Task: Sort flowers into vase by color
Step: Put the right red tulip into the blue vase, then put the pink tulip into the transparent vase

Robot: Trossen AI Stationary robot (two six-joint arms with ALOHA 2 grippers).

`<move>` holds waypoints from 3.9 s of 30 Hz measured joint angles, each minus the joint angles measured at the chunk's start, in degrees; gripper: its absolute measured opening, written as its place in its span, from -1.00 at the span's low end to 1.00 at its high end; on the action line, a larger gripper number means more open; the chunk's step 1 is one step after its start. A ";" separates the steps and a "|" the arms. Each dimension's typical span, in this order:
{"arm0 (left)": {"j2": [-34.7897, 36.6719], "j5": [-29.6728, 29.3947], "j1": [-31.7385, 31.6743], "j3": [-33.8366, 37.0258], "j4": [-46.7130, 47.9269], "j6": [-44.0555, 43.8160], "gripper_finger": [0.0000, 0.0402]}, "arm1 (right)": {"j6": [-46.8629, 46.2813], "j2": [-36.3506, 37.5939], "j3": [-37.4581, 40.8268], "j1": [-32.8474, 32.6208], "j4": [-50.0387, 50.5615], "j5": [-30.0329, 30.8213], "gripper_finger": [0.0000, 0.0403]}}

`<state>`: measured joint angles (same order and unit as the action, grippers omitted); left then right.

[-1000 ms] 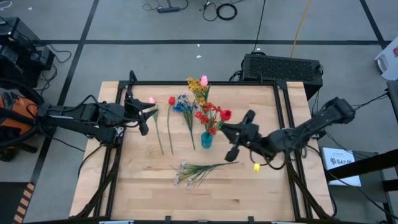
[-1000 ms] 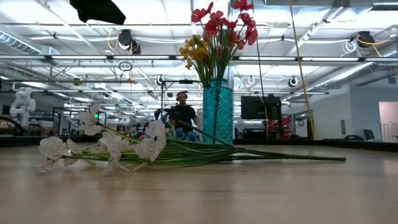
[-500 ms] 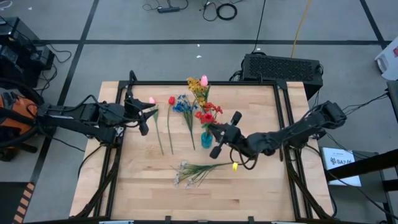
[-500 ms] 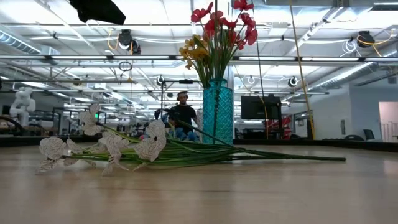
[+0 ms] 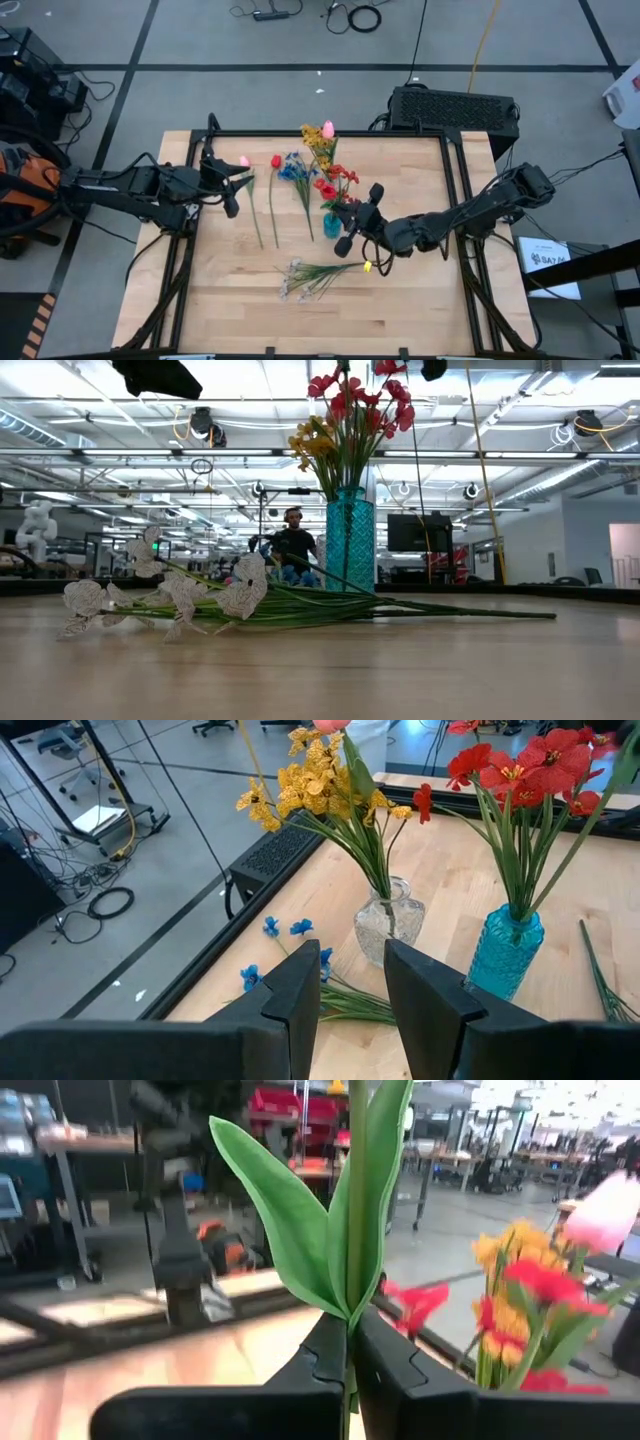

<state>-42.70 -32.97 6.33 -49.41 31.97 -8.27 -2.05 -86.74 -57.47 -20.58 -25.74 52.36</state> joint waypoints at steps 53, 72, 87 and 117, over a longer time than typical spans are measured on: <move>0.02 -0.12 0.00 0.00 -0.28 -0.10 -0.39 | -3.81 10.21 0.02 0.30 17.07 -4.72 -0.49; -0.04 -1.62 0.00 0.00 -7.58 -0.37 -0.39 | -1.55 24.57 -0.02 -0.52 22.57 -8.99 -0.49; -0.04 -2.08 0.00 0.00 -7.44 -0.26 -0.39 | -11.41 28.61 -0.02 0.96 31.53 6.18 -0.49; -5.21 -8.59 -3.66 -0.02 0.83 -31.25 -0.39 | -66.13 24.11 -0.02 6.36 87.11 -31.33 -0.49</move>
<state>-47.91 -41.56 2.66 -49.43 32.80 -39.52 -68.18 -62.63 -57.49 -14.22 61.37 21.03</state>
